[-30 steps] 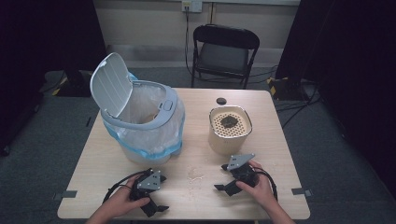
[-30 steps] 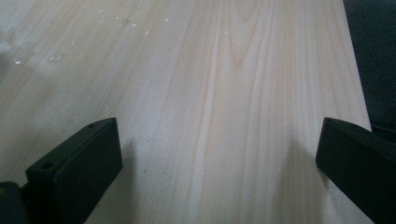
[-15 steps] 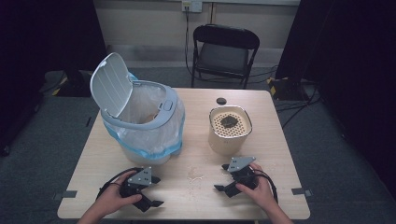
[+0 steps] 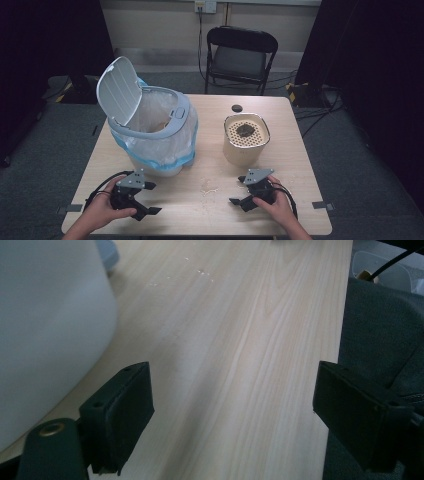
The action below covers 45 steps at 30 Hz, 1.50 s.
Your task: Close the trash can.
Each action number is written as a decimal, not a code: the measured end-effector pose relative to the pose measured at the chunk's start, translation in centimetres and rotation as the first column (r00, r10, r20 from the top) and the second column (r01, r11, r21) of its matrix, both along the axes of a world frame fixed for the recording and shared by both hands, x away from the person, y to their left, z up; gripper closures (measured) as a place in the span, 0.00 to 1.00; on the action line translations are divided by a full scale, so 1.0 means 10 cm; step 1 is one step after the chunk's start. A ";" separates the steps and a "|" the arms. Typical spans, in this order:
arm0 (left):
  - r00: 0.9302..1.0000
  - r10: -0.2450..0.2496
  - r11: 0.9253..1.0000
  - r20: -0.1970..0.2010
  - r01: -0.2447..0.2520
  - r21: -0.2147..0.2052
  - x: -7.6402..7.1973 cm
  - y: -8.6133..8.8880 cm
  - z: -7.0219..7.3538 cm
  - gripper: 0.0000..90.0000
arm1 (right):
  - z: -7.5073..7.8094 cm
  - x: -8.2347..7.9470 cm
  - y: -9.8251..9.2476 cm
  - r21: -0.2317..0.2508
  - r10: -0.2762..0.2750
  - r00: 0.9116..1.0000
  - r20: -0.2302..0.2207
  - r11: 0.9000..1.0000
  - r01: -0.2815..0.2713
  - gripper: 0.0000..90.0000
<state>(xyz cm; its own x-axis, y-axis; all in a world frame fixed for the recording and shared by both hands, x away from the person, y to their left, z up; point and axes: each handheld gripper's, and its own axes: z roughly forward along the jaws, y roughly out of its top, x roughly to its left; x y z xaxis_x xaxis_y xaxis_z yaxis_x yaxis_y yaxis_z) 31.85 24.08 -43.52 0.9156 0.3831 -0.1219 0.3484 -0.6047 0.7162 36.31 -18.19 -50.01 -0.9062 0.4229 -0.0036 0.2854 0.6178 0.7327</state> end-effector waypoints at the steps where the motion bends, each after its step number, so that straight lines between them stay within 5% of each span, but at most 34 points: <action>1: 1.000 0.011 1.000 0.000 -0.011 0.008 0.00 0.03 0.03 0.18 | 0.00 0.00 0.00 0.000 0.000 1.000 0.000 1.000 0.000 0.16; 11: 0.997 0.082 0.996 -0.012 -0.082 0.040 -0.03 0.34 0.28 0.20 | 0.00 0.00 0.00 0.000 0.000 1.000 0.000 1.000 0.000 0.16; 26: 0.987 0.163 0.987 0.000 -0.163 0.013 0.01 0.72 0.83 0.21 | 0.00 0.00 0.00 0.000 0.000 1.000 0.000 1.000 0.000 0.16; 45: 0.977 0.214 0.977 0.028 -0.214 0.007 0.02 0.84 1.30 0.19 | 0.00 0.00 0.00 0.002 -0.002 1.000 -0.001 1.000 0.002 0.16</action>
<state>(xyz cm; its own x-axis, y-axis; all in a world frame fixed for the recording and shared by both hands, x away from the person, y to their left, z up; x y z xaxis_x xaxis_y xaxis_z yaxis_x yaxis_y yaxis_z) 32.06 32.52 -30.49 0.8153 0.5713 -0.0938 0.4511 -0.5253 0.7215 36.27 -18.19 -50.03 -0.9051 0.4251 -0.0021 0.2875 0.6157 0.7337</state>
